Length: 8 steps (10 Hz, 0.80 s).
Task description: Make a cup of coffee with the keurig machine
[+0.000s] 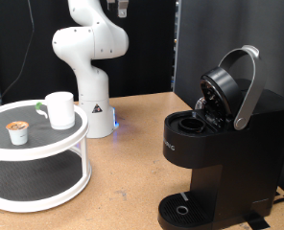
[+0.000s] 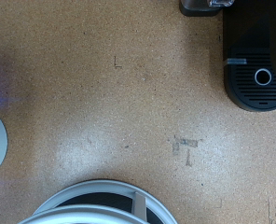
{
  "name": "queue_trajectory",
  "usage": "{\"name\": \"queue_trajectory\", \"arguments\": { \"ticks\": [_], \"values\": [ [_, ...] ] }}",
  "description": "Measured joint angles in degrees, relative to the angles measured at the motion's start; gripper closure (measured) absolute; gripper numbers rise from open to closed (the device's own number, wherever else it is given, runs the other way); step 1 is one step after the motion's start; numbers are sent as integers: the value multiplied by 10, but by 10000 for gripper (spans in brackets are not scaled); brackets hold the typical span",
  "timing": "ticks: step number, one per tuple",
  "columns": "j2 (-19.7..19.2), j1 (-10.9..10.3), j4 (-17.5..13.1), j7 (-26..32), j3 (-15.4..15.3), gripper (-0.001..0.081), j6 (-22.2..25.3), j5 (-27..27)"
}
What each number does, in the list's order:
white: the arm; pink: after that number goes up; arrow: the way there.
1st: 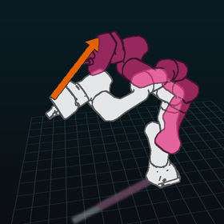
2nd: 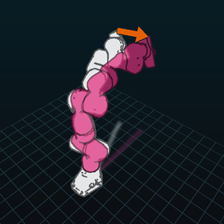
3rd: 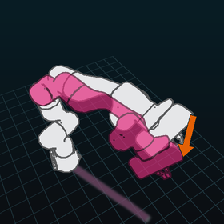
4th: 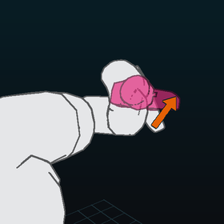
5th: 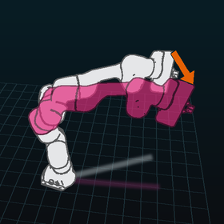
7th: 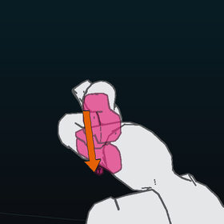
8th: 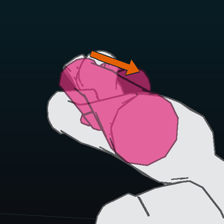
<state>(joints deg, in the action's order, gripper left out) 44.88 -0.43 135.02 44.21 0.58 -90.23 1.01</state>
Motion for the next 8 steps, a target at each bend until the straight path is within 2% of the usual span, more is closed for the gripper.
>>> {"name": "queue_trajectory", "arguments": {
  "ticks": [3,6,8],
  "values": [
    [0,8,0,47,56,-2,0,-14],
    [0,10,1,55,62,-2,-1,-16],
    [-2,14,11,57,71,-2,-27,-25]
  ]
}}
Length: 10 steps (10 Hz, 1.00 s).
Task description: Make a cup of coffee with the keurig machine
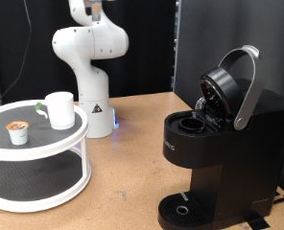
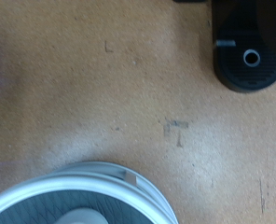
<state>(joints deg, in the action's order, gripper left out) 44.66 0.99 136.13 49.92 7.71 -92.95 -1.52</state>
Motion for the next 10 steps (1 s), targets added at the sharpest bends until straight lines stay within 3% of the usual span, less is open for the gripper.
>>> {"name": "queue_trajectory", "arguments": {
  "ticks": [5,10],
  "values": [
    [-44,24,4,66,63,-2,-37,-78],
    [-50,27,12,98,80,-2,-64,-93]
  ]
}}
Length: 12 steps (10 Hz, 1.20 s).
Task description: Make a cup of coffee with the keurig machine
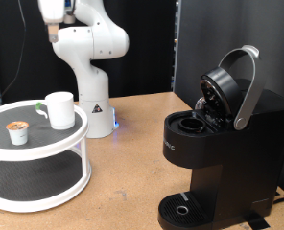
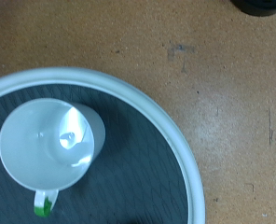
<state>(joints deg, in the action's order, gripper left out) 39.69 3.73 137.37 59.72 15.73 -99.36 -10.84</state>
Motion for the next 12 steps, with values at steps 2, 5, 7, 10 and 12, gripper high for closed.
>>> {"name": "queue_trajectory", "arguments": {
  "ticks": [2,5,7,10,12],
  "values": [
    [-4,7,10,7,22,-2,-31,-15],
    [-22,13,10,32,56,-2,-49,-35],
    [-30,14,9,51,76,-2,-57,-44],
    [-42,15,8,53,90,-2,-74,-55],
    [-50,15,6,53,91,-2,-74,-55]
  ]
}}
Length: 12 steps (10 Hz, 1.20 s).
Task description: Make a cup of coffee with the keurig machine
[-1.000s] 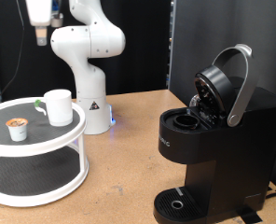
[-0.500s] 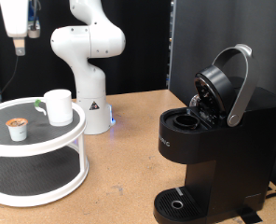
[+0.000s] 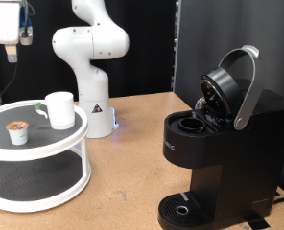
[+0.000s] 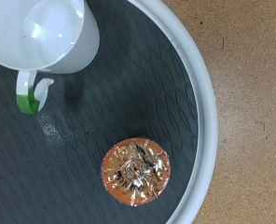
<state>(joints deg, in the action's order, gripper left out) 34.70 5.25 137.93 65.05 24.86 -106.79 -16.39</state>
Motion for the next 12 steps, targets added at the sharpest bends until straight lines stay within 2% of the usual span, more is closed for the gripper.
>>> {"name": "queue_trajectory", "arguments": {
  "ticks": [2,5,7,12],
  "values": [
    [6,0,14,1,3,-2,-23,3],
    [1,1,69,-6,5,-2,-92,-15],
    [-12,4,100,-16,9,-2,-141,-26],
    [-61,17,139,-17,30,-2,-256,-52]
  ]
}}
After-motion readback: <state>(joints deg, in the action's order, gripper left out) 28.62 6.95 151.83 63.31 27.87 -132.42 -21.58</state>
